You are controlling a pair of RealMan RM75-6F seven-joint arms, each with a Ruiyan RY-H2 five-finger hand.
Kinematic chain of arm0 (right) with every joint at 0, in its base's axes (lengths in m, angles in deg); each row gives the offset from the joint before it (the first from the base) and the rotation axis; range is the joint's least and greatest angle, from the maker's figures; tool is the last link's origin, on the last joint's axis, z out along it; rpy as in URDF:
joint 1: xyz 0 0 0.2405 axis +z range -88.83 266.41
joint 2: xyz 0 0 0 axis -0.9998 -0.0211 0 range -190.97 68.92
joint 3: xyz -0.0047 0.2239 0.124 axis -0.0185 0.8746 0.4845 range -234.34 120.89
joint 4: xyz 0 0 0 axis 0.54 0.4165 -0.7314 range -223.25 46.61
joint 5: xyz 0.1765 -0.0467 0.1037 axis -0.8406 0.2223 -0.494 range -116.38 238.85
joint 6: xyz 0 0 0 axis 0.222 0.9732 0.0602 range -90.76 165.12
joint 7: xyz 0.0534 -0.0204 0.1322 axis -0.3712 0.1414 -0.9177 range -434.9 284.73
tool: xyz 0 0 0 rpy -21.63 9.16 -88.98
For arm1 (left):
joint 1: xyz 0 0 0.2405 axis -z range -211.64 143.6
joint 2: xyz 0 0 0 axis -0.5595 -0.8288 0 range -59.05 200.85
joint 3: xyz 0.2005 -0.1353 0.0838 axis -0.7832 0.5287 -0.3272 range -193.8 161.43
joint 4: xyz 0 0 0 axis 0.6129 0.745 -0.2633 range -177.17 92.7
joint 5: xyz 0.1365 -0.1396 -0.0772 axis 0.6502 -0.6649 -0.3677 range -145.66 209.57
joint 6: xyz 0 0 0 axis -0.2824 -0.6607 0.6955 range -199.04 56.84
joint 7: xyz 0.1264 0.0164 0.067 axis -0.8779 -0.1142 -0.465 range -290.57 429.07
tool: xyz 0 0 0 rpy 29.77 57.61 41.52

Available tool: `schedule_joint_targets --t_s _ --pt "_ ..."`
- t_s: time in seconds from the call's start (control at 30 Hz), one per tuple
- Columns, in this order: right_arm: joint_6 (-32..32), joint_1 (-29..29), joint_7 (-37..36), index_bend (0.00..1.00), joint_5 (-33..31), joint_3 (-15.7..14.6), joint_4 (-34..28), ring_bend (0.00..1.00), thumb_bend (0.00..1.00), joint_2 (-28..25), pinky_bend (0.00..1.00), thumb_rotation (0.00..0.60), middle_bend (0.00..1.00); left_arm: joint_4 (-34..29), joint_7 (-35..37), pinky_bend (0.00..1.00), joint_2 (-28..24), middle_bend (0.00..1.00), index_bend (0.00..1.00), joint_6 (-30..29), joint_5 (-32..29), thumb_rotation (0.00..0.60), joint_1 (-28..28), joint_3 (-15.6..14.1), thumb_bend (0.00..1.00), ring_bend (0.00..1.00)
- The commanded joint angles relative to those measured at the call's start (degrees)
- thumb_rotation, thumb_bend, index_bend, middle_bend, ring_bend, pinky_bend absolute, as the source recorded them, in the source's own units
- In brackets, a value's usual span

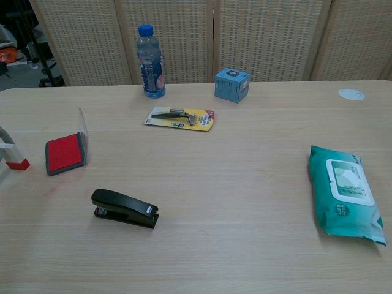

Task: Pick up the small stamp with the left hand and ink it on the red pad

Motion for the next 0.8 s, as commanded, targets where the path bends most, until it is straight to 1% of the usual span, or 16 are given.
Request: schedule_joint_targets --t_s 0.03,0.43,0.5,0.7,0.73,0.8 --pt "0.04 -0.02 0.01 0.0 -0.01 0.01 0.0 0.0 0.0 -0.01 0.0 0.6 0.0 -0.06 0.13 0.99 -0.04 1.0 0.42 -0.17 0.03 0.6 -0.03 0.0 0.47 1.0" --pt "0.19 -0.13 -0.18 0.0 0.08 -0.04 -0.16 0.0 0.0 -0.2 0.0 0.6 0.0 -0.68 0.7 0.99 -0.58 1.0 0.4 -2.54 0.1 0.6 -0.64 0.21 0.48 1.0" --pt "0.16 -0.18 -0.18 0.0 0.11 -0.11 -0.34 0.0 0.0 -0.34 0.0 0.6 0.0 -1.4 1.52 0.99 -0.82 1.0 0.4 -3.88 -0.12 0.6 -1.01 0.58 0.48 1.0" --pt "0.51 -0.31 0.05 0.0 0.48 -0.25 -0.68 0.0 0.0 -0.43 0.0 0.6 0.0 -6.19 5.53 0.99 -3.39 1.0 0.4 -14.8 0.08 0.6 -2.99 2.08 0.48 1.0" --pt "0.74 -0.4 0.15 0.0 0.72 -0.35 -0.81 0.0 0.0 -0.46 0.0 0.6 0.0 -9.17 8.08 0.99 -5.7 1.0 0.4 -21.34 0.99 0.6 -3.72 2.61 0.48 1.0" --pt "1.03 -0.52 0.29 0.0 0.86 -0.38 -0.91 0.0 0.0 -0.49 0.0 0.6 0.0 -14.53 9.09 0.99 -9.58 1.0 0.39 -25.91 2.68 0.6 -4.97 1.88 0.45 1.0"
